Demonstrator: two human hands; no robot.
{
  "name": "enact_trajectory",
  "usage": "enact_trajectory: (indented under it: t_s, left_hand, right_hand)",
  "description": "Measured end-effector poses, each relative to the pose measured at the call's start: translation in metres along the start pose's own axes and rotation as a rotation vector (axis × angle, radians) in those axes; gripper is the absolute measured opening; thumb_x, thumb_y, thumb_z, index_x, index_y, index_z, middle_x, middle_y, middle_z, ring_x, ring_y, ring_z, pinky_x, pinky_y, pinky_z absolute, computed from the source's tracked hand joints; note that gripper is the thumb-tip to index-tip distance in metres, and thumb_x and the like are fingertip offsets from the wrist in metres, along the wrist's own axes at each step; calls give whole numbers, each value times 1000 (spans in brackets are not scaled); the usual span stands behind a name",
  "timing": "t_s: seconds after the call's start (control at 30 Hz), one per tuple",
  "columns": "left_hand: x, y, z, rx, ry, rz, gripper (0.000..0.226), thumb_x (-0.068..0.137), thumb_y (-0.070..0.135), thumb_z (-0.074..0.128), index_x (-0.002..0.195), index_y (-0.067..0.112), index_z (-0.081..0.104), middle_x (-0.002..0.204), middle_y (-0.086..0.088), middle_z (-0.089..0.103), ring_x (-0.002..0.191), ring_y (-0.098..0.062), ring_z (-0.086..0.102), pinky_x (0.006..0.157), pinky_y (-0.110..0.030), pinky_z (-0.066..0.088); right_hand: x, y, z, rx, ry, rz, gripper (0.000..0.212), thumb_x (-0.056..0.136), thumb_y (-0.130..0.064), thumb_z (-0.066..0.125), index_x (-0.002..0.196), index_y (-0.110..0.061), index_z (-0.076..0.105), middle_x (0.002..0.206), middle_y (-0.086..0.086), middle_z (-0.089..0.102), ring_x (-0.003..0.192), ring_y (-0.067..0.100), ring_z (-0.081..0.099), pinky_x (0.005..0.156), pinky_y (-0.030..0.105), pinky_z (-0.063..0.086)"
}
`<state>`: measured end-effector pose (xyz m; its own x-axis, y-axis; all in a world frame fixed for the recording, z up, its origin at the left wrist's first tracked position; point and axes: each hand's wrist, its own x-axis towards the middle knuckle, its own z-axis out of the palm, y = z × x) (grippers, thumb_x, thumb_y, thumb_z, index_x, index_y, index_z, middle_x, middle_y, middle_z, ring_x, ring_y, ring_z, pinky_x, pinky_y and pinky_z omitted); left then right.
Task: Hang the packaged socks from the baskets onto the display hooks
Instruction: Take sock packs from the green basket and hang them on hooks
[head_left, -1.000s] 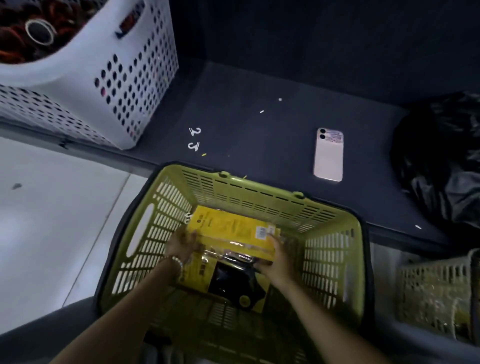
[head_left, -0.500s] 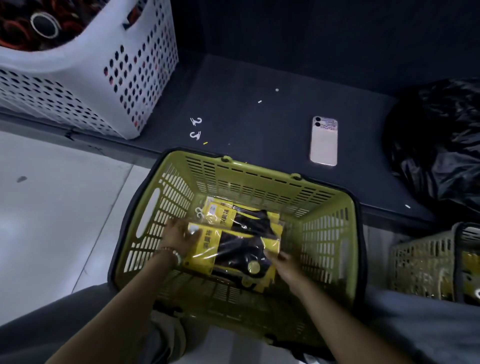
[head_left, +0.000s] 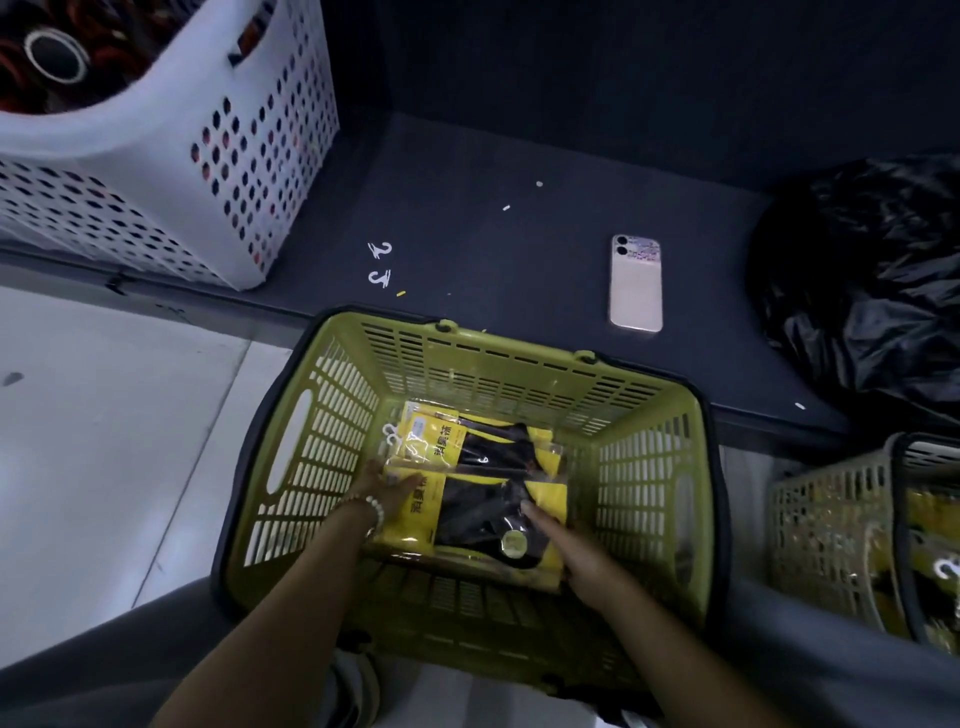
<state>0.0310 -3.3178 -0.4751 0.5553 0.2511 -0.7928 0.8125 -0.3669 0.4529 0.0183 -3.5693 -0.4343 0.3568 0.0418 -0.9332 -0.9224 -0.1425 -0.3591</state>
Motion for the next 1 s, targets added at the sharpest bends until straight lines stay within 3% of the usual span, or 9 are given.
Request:
enact_trajectory:
  t_s: [0.17,0.3,0.4,0.47,0.6,0.67,0.77,0.9,1.0]
  left_hand:
    - [-38,60,-22,-37,176,24,76,79,49,65,137,10,33,139,-13,45,125,-33,44,104,-41,35]
    - [-98,112,-47,-194,428,319,70,71,43,76,124,8,44,128,-11,51,118,-29,49,100,-38,39]
    - [-154,153,-55,-485,644,509,92,68,36,80,141,11,28,139,-11,36,125,-23,40,104,-37,36]
    - [-190,180,-58,-842,518,471,93,71,33,78,143,15,22,138,-6,37,123,-19,43,96,-30,39]
    - [-249,225,-57,-1182,-94,567,42,81,41,62,117,20,55,109,1,65,95,-14,65,86,-34,52]
    - [-269,240,-63,-1182,-106,696,45,85,39,58,123,15,56,116,-5,66,105,-22,64,93,-42,49]
    - [-291,254,-85,-1066,92,822,39,81,44,64,114,24,61,118,4,65,113,-16,58,101,-41,42]
    - [-313,263,-118,-788,245,1041,22,74,50,67,93,37,65,90,31,67,84,16,60,75,-14,41]
    - [-325,273,-139,-657,287,1093,17,75,44,70,90,37,64,86,27,69,82,11,63,69,-11,45]
  right_hand:
    - [-41,-33,-7,141,-62,-164,71,55,-50,78,118,-21,65,113,-4,70,112,16,59,78,30,47]
    - [-94,-72,-14,221,-9,-352,89,51,-59,82,130,-28,57,133,-5,57,129,18,46,109,47,35]
    - [-135,-105,-17,390,-35,-493,90,44,-56,88,124,-25,62,125,0,64,116,24,60,97,54,48]
    - [-164,-126,-17,523,-165,-604,78,50,-49,87,119,-21,67,118,6,69,109,28,65,97,54,49]
    - [-217,-157,-14,624,-272,-781,73,62,-42,81,128,-20,59,120,8,68,110,29,65,88,46,55]
    - [-240,-166,-13,545,-241,-884,73,64,-44,80,130,-22,56,120,6,68,110,27,65,91,47,53]
    - [-269,-182,-18,377,-16,-1079,77,58,-43,82,126,-24,50,122,0,65,112,20,63,103,47,46]
    - [-311,-220,-17,99,156,-1350,50,79,-29,74,123,-29,49,128,-9,53,122,9,49,110,37,38]
    - [-342,-250,3,-22,64,-1474,35,82,-29,71,114,-27,58,118,-8,63,109,2,59,96,23,47]
